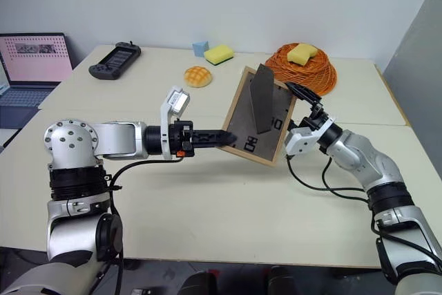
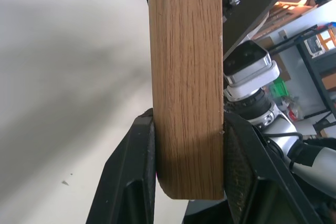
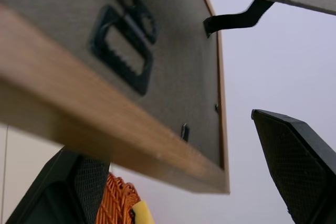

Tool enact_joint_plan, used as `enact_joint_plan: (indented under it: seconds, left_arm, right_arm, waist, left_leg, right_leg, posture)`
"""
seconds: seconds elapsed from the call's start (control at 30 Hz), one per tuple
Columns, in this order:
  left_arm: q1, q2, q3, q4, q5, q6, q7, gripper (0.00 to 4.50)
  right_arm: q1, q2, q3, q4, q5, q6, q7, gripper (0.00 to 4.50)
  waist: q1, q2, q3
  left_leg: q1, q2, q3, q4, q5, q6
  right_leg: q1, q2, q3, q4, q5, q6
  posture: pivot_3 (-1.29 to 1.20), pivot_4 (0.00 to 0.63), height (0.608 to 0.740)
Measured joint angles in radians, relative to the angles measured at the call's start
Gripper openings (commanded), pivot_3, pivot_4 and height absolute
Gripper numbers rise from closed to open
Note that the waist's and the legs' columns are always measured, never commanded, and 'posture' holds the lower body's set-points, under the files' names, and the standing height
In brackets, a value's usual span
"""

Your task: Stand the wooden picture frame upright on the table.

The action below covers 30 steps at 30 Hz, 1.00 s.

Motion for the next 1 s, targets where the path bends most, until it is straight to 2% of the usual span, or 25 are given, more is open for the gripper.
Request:
enact_joint_plan:
  seconds: [0.13, 0.27, 0.63, 0.83, 1.0]
  left_arm:
    - [0.002, 0.015, -0.001, 0.011, -0.063, 0.0, 0.051, 1.32]
    - [0.002, 0.023, -0.004, 0.031, -0.118, 0.0, 0.091, 1.32]
    - [0.001, 0.117, -0.06, 0.117, -0.274, 0.0, 0.148, 1.32]
    - [0.001, 0.134, -0.111, 0.115, -0.356, -0.009, 0.175, 1.32]
    - [0.003, 0.163, -0.149, 0.115, -0.406, -0.03, 0.192, 1.32]
  right_arm:
    - [-0.007, 0.004, 0.007, 0.0, -0.007, 0.0, -0.005, 4.3]
    - [-0.01, -0.001, 0.017, 0.01, -0.024, -0.02, -0.031, 3.72]
    - [-0.039, -0.082, 0.048, 0.109, -0.102, -0.126, -0.129, 3.72]
    - [-0.064, -0.079, 0.067, 0.116, -0.111, -0.162, -0.156, 3.72]
    - [-0.066, -0.078, 0.087, 0.089, -0.177, -0.195, -0.208, 3.72]
  waist:
    - [0.0, 0.0, 0.0]
    - [0.0, 0.0, 0.0]
    - [-0.003, 0.0, 0.0]
    - [-0.003, 0.0, 0.0]
    - [-0.003, 0.0, 0.0]
  left_leg:
    - [0.0, -0.001, -0.001, 0.0, 0.0, 0.0]
    - [0.0, -0.002, -0.001, 0.0, 0.0, 0.0]
    - [0.001, -0.003, -0.002, 0.0, 0.0, 0.0]
    - [0.001, -0.004, -0.002, 0.0, 0.0, 0.0]
    - [0.001, -0.004, -0.002, 0.0, 0.0, 0.0]
  right_leg:
    - [0.0, -0.001, 0.0, 0.001, 0.0, 0.0]
    - [0.0, -0.001, 0.0, 0.001, 0.0, 0.0]
    - [0.0, -0.002, 0.0, 0.002, 0.0, 0.0]
    - [0.0, -0.002, 0.0, 0.002, 0.0, 0.0]
    - [0.0, -0.002, 0.0, 0.003, 0.0, 0.0]
  posture:
    - [0.0, 0.15, 0.74]
    - [0.0, 0.15, 0.74]
    - [0.0, 0.15, 0.74]
    - [0.0, 0.15, 0.74]
    - [0.0, 0.15, 0.74]
